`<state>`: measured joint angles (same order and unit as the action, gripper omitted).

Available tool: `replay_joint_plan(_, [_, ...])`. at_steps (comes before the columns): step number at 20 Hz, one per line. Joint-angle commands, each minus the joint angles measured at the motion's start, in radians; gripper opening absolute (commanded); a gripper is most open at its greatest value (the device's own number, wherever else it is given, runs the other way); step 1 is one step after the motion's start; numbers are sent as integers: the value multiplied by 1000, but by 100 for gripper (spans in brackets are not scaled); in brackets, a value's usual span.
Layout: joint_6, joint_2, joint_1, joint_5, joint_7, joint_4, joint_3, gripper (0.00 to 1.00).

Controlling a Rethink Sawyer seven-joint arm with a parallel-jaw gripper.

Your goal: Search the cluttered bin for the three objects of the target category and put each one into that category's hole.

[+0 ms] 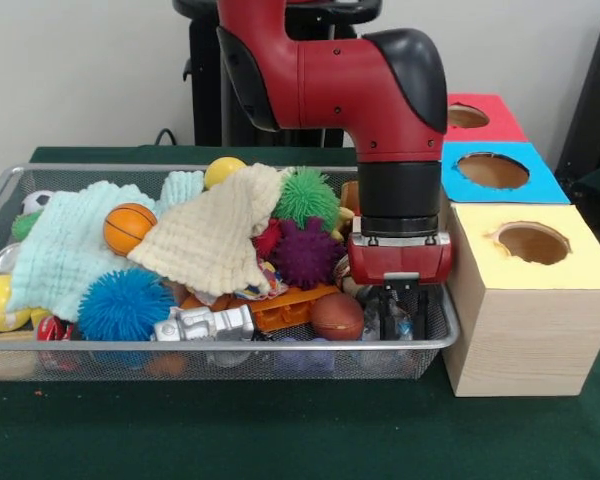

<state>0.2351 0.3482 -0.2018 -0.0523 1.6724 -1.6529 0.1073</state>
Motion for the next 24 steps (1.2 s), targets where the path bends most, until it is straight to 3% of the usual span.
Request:
replay_joint_plan(1, [-181, -32, 73, 14, 108, -11, 10, 0])
replay_joint_plan(6, [-234, 133, 159, 45, 121, -50, -93, 0])
replay_joint_plan(8, [-245, 188, 158, 39, 133, -73, -94, 0])
replay_joint_plan(16, [-235, 332, 26, -21, 162, -173, 61, 0])
replay_joint_plan(24, [-210, 407, -90, -74, 137, -243, 199, 0])
